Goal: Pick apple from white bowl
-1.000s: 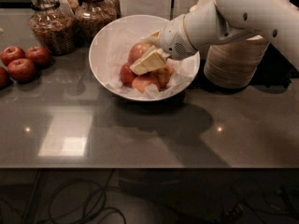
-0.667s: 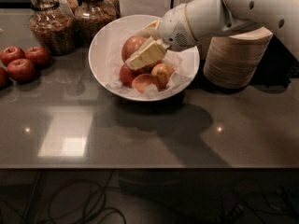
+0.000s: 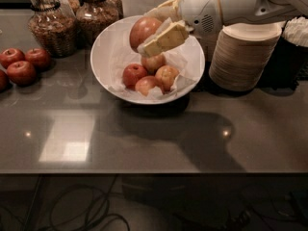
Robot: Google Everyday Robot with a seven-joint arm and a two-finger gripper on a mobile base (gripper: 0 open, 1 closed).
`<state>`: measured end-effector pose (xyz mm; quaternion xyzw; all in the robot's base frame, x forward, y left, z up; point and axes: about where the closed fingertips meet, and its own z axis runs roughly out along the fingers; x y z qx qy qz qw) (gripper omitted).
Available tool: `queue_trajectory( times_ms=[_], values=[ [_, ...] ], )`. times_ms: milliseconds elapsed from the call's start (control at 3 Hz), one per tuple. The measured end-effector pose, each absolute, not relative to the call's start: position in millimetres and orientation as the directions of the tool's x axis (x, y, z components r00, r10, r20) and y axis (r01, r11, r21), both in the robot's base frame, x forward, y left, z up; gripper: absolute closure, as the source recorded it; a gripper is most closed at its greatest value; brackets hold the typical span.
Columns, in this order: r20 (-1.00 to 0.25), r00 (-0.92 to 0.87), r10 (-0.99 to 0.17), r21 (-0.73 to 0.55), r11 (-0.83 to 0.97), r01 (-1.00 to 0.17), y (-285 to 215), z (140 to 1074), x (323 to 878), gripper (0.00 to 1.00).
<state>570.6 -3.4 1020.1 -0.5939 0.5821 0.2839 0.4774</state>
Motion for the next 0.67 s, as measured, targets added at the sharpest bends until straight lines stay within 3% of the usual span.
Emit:
queue_trajectory(
  times_ms=[667],
  values=[
    [-0.909, 0.195, -0.368, -0.253, 0.118, -0.960, -19.9, 1044.2, 558.8, 1.00]
  ],
)
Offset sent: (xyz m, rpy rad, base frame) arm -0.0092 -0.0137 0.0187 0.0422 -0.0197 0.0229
